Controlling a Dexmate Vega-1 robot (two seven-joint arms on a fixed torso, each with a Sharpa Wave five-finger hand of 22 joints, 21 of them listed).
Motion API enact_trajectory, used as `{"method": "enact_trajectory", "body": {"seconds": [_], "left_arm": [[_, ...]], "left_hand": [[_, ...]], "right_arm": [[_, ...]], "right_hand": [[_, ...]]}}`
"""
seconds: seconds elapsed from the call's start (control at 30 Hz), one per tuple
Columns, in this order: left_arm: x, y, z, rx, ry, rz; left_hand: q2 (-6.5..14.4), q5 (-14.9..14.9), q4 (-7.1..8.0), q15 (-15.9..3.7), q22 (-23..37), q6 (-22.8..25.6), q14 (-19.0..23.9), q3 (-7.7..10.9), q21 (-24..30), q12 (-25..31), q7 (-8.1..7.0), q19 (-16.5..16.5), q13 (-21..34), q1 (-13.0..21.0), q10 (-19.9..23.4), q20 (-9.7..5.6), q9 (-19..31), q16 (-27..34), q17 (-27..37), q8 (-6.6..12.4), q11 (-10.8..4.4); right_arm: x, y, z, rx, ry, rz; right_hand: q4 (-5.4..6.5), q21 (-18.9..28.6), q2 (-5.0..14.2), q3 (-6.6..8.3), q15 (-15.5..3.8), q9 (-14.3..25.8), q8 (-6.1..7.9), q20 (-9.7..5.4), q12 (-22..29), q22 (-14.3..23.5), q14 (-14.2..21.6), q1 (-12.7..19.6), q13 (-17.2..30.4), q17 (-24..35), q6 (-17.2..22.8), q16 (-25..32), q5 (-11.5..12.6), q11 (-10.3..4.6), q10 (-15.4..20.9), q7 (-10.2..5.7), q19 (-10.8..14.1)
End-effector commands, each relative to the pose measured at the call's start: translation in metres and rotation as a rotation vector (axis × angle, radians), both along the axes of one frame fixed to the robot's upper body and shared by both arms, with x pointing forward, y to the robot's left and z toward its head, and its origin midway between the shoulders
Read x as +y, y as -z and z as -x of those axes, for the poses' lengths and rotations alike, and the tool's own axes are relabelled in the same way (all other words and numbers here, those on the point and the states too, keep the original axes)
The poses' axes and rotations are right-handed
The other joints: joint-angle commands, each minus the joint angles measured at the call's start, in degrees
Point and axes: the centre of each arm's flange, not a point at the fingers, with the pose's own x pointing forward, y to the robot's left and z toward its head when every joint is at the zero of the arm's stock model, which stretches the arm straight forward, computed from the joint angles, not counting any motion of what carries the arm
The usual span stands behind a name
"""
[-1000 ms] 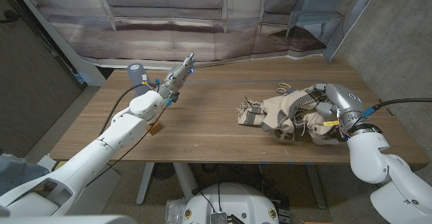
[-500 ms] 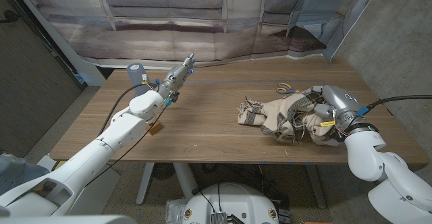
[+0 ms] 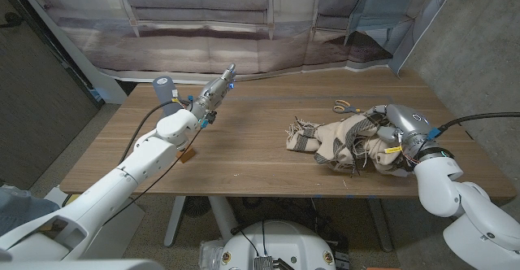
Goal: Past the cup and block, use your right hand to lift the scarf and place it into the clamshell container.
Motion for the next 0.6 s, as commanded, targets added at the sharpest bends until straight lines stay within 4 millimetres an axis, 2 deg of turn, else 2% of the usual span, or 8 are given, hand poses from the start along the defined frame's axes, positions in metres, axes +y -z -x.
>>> {"method": "enact_trajectory", "body": {"seconds": [0.03, 0.6], "left_arm": [[0.001, 0.002, 0.004, -0.009, -0.005, 0.008], [0.003, 0.004, 0.008, -0.007, -0.007, 0.012]], "left_hand": [[0.2, -0.13, 0.0, 0.05, 0.32, -0.09, -0.44, -0.38, 0.11, -0.11, 0.35, -7.32, 0.24, 0.76, -0.28, -0.04, 0.31, -0.15, 0.09, -0.12, 0.03], [0.37, -0.16, -0.02, 0.01, 0.31, -0.07, -0.44, -0.44, 0.11, -0.07, 0.3, -7.39, 0.24, 1.09, -0.24, 0.03, 0.31, -0.14, 0.09, -0.11, 0.04]], "right_arm": [[-0.001, 0.005, -0.007, 0.015, 0.01, 0.009], [0.003, 0.017, -0.018, 0.039, 0.023, 0.043]], "right_hand": [[0.19, 0.31, 4.7, 0.46, -8.43, 0.16, 0.47, -6.51, -0.06, 0.1, 7.05, 4.32, 0.18, 0.18, 0.68, 0.19, 0.37, -0.19, 0.06, 0.09, -8.42], [0.21, 0.44, 4.71, 0.6, -8.4, 0.19, 0.4, -6.5, -0.02, 0.07, 6.77, 4.2, 0.25, 0.33, 0.65, 0.02, 0.38, -0.43, 0.04, 0.08, -8.56]]}}
